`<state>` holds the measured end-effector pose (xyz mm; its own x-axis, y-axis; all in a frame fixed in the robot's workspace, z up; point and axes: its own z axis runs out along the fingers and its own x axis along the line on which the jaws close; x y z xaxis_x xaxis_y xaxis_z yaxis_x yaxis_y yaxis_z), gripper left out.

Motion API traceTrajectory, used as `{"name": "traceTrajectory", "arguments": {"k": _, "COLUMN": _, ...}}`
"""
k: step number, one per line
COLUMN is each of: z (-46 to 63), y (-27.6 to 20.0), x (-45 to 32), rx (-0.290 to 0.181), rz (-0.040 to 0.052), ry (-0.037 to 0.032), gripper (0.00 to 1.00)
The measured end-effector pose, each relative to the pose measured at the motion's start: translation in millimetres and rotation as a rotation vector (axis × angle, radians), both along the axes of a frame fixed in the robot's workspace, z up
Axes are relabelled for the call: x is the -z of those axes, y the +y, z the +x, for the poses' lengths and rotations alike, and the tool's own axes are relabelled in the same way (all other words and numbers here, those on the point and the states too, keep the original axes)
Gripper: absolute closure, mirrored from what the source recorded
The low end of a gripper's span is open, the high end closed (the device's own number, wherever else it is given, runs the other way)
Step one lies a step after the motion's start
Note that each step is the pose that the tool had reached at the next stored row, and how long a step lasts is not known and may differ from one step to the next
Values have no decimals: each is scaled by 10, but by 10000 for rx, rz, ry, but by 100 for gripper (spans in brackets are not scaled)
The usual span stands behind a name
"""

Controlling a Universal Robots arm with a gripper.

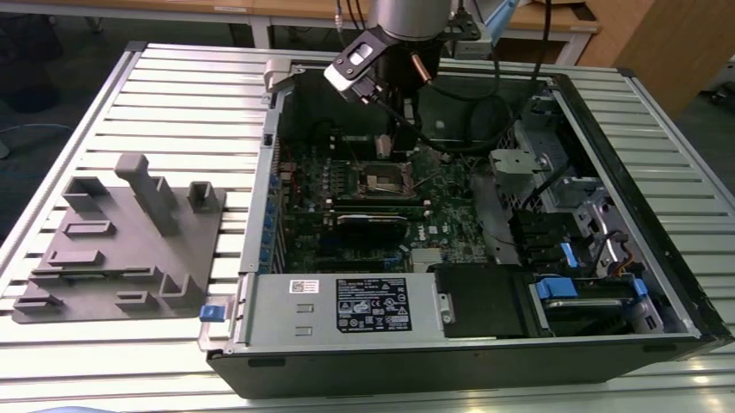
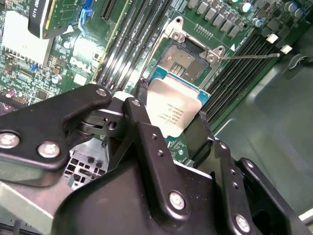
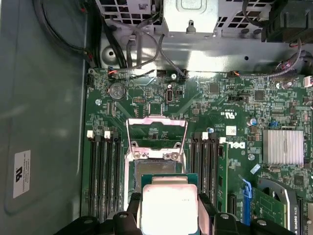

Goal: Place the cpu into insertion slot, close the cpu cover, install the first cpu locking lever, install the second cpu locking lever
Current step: 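Place the cpu into insertion slot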

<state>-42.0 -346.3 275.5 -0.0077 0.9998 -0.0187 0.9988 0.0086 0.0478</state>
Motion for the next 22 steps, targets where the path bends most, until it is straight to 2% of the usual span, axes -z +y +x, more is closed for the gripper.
{"name": "traceTrajectory", "arguments": {"k": 5, "z": 0, "y": 0, "x": 18, "rx": -1, "rz": 9, "ry": -1, "gripper": 46}}
{"name": "traceTrajectory", "arguments": {"k": 11, "z": -3, "y": 0, "x": 109, "rx": -1, "rz": 7, "ry": 0, "gripper": 46}}
{"name": "traceTrajectory", "arguments": {"k": 16, "z": -3, "y": 0, "x": 115, "rx": -1, "rz": 8, "ry": 0, "gripper": 46}}
{"name": "traceTrajectory", "arguments": {"k": 22, "z": -3, "y": 0, "x": 165, "rx": -1, "rz": 8, "ry": 0, "gripper": 46}}
